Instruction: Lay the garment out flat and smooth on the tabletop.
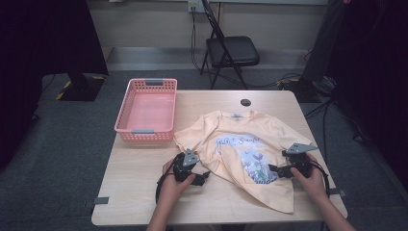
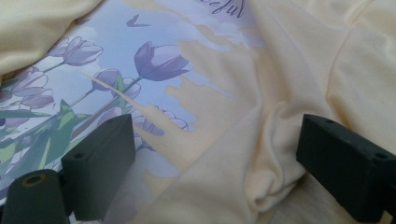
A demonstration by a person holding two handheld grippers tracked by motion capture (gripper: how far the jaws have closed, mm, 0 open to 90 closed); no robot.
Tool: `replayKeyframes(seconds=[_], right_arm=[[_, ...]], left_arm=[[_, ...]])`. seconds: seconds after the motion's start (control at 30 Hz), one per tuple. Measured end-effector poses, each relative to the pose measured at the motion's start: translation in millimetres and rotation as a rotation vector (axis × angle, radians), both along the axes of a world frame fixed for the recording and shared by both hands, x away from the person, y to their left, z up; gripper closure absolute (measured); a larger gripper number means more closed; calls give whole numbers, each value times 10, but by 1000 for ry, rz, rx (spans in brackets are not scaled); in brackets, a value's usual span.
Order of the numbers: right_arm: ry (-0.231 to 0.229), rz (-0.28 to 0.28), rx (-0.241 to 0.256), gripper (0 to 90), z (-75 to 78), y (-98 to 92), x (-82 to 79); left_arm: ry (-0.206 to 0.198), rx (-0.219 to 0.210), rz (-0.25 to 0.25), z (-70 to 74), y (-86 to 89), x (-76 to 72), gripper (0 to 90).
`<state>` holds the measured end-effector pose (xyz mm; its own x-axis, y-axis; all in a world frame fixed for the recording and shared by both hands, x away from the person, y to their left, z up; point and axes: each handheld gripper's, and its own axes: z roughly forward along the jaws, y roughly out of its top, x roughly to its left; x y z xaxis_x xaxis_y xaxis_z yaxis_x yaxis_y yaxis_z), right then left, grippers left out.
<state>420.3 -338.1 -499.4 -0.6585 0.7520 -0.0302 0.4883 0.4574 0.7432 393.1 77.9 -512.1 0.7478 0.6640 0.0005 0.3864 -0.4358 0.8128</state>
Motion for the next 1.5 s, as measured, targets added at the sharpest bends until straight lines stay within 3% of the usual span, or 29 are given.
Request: replayKeyframes(seconds=[0.43,0.57,0.8,0.87,1.03,1.27,1.5], right_arm=[[5,-6,-8,91,-5,5,6],[5,-6,-8,91,-5,5,6],[4,-10,-8,91,-5,7,2],[5,-10,-8,91,-5,7,2],[6,-11,-8,91,-5,6,2],[6,-10,-8,91,-5,6,3],[6,-11,-7,91,-5,6,3]], left_arm=[[0,-1,-19,2,-7,-12,153],[5,18,-11,35,-8,-13,161],[-6,-60,-10,210,-34,-2,162],[-11,-66,-23,250,-60,16,174],[1,-17,-23,272,-155,137,258],[-3,-60,24,407,-316,418,321],[10,-46,26,406,-516,653,414]])
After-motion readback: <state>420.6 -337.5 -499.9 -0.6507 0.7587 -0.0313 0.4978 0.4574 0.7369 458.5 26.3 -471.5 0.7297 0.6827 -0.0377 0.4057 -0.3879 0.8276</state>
